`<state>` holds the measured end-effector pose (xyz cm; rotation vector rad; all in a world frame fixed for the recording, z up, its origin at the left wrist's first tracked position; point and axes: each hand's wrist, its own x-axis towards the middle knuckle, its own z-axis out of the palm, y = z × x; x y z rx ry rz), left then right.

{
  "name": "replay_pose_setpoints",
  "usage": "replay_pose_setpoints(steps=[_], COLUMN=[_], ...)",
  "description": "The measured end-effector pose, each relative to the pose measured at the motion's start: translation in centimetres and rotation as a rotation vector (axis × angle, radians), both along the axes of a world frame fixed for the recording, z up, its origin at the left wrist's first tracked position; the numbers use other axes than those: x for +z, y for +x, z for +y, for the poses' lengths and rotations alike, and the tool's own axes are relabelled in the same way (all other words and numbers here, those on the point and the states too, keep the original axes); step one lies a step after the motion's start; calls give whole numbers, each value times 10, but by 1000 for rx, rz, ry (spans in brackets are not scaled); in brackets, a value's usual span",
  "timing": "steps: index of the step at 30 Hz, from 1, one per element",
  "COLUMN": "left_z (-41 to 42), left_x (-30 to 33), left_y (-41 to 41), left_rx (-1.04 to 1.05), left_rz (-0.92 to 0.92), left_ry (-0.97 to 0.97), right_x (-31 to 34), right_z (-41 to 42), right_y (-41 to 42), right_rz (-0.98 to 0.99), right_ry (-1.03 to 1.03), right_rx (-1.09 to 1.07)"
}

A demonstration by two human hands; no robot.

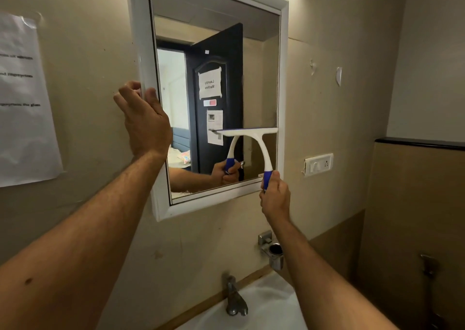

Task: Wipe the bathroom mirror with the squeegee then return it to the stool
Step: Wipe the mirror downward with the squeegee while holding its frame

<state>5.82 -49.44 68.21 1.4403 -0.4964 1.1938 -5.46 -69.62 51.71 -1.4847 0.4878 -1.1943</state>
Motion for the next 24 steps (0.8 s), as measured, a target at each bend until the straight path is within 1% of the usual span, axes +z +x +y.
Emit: replay_pose_setpoints(steps=[5,7,9,11,14,16,19,22,24], left_z=[2,0,-1,-3,-3,-6,-9,-8,-6], left_x=[-6,-9,-9,-6,-2,1,2,-2,-5], left_y=[-2,-4,-7,-6,-5,-4,-3,-2,-1], left_rx=[-1,4,2,-2,-7,-7,-22,-7,0], left_rz=[-5,6,5,0,-2,2,1,2,2], left_ry=[-3,-8,-20,-21,-5,-1,-2,-21,-30], right_x=[-55,-65,-47,-15,21,24,4,-41,-60], right_z=[12,13,11,10,16,16,21,30,37], right_y=[-7,-14,-18,-15,-8,-7,-14,-17,-14], right_rz=[49,39,-12,-42,-14,-11,-17,-11,-25], right_ry=[23,23,-5,-45,-101,-110,-84,-105,-105], right_rx=[3,41,104,166,201,229,282,293,291])
